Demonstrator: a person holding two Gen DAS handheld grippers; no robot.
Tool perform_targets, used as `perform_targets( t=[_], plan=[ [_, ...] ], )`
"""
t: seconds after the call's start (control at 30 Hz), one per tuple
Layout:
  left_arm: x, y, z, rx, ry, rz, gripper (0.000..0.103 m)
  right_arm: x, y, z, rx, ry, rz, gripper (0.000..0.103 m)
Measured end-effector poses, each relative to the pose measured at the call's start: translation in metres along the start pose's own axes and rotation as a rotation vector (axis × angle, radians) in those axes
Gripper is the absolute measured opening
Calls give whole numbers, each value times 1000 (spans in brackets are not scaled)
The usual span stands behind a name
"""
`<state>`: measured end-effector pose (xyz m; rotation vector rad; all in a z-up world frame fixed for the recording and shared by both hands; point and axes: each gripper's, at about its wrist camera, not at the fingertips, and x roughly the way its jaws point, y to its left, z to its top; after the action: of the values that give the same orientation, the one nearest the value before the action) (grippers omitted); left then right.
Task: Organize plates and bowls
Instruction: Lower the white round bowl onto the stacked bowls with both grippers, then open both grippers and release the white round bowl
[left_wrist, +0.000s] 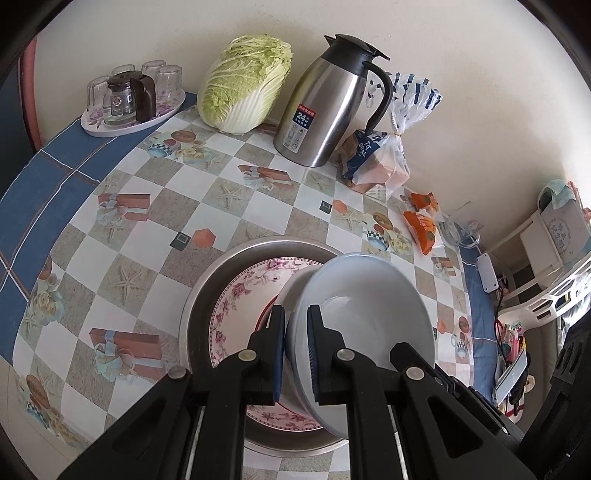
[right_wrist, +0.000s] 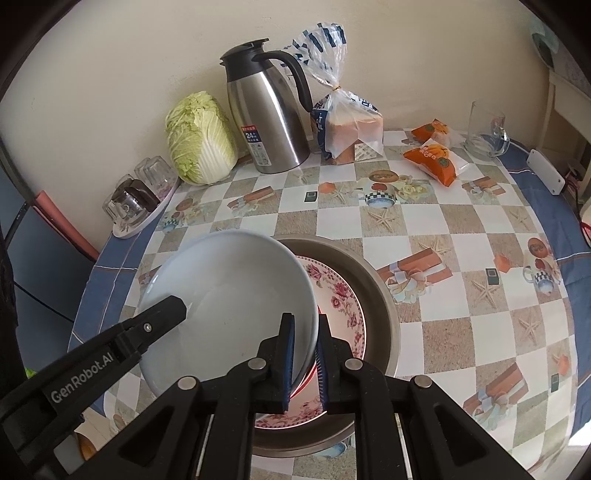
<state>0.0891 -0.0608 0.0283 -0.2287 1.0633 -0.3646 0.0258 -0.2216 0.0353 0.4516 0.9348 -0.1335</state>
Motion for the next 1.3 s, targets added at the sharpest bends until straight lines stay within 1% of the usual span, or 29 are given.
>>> perform_targets(
  t=[0.1, 0.13, 0.2, 0.27, 0.43, 0.57, 0.6, 0.63, 0.67, 0.7, 0.73, 0.87, 1.0, 1.13, 1.2, 1.3],
  plan=[
    [0, 1, 0, -13, 3, -2, 11, 0, 0, 0, 0, 0, 0, 14],
    [0, 2, 0, -17, 4, -4, 14, 0, 0, 0, 0, 0, -1, 14],
    [0, 2, 1, -17, 2, -1, 24, 1, 1, 0, -7, 0, -9, 14],
    [-1, 2, 1, -15, 1, -4, 26, 2, 2, 0, -12, 1, -5, 15],
    [-1, 1, 1, -13, 2, -5, 26, 2, 3, 0, -18, 2, -5, 18],
    [0, 1, 2, -18, 5, -6, 27, 2, 3, 0, -18, 2, -4, 18],
    [0, 1, 2, -20, 6, -6, 29, 2, 3, 0, -17, 3, -3, 18],
    [0, 1, 1, -22, 9, -4, 31, 2, 3, 0, -16, 4, -1, 23],
    [1, 2, 1, -24, 11, 0, 37, 3, 3, 0, -14, 8, 3, 32],
    [1, 2, 1, -28, 13, 5, 41, 3, 3, 0, -13, 8, 2, 36],
    [2, 3, 2, -31, 14, 7, 41, 2, 3, 0, -12, 6, 0, 42],
    [2, 7, 3, -52, 14, 20, 42, 0, 1, 1, -5, 3, 2, 45],
    [3, 15, 4, -84, 12, 42, 49, -1, -5, 2, 18, -1, 2, 49],
    [8, 24, 4, -120, 20, 58, 49, -3, -12, 4, 39, -6, 1, 50],
    [10, 29, 4, -141, 26, 43, 52, -5, -14, 5, 45, -9, 2, 50],
    [15, 32, 3, -163, 38, 25, 53, -6, -16, 5, 50, -12, 2, 50]
  ],
)
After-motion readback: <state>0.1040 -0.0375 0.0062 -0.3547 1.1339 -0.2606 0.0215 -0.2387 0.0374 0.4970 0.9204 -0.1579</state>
